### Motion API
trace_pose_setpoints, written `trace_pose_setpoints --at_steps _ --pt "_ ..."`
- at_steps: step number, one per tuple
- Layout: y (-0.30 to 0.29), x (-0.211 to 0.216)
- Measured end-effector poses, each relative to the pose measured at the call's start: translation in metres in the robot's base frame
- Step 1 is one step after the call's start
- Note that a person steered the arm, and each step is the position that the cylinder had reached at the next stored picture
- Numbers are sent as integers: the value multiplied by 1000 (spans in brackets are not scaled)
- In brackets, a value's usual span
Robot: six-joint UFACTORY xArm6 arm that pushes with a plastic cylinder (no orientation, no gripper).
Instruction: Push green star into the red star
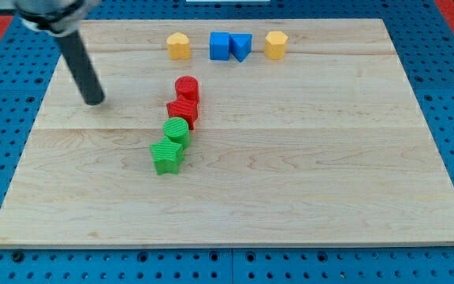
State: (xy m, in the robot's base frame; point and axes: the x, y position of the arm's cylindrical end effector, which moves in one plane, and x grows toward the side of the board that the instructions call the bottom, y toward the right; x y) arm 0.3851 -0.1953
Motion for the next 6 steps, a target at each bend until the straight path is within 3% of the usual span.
trace_pose_setpoints --at_steps 1,2,4,5,6 --pt "4 11" --pt "82 16" --pt "220 78" --pt "265 53" --pt "237 35"
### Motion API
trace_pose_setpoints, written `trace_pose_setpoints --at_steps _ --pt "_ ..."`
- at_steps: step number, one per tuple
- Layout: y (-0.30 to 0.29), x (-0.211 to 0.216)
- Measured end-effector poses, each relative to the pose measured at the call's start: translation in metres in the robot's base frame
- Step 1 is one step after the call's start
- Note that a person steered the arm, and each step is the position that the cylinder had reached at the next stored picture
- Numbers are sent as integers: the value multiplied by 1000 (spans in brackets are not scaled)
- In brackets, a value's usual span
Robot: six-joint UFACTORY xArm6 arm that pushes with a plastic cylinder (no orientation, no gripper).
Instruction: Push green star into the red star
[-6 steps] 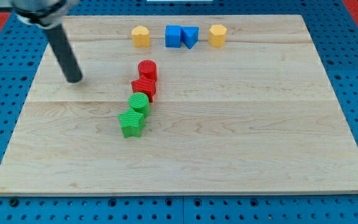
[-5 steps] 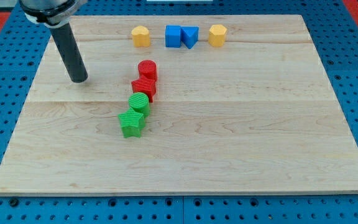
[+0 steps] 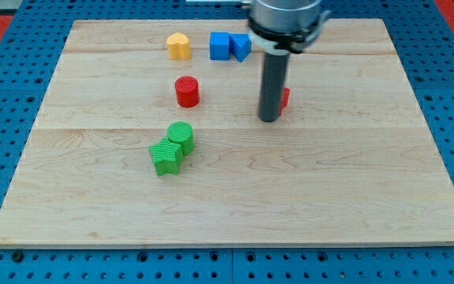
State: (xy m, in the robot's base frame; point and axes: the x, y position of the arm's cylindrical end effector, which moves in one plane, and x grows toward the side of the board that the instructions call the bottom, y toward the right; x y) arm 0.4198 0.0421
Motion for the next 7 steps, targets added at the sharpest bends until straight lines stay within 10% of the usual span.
trace_pose_setpoints --at_steps 1,3,5,7 --pt "-33 -29" --pt "119 12" --pt "-18 169" --pt "-119 103"
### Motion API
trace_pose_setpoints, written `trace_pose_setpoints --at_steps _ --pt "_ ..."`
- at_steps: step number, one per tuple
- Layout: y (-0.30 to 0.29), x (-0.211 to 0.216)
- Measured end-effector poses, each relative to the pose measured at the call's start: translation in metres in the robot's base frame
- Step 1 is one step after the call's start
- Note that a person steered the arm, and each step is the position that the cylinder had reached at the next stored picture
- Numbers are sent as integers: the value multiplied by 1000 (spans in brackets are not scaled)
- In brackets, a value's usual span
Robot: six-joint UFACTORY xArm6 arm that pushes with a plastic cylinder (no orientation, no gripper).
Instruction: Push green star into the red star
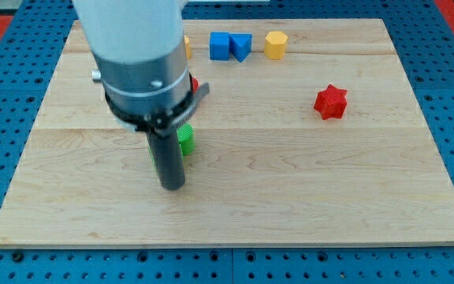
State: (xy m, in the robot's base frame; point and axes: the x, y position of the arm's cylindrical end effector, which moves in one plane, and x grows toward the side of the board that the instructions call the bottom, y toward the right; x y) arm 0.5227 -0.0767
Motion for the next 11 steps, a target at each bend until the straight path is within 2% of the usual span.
trace_pose_setpoints --at_steps 1,3,7,8,9,10,11 --pt "-11 -19" --pt "-85 -53" --pt "129 -96" --pt "149 -82" --pt "133 -74" --pt "167 -52" --pt "197 -56"
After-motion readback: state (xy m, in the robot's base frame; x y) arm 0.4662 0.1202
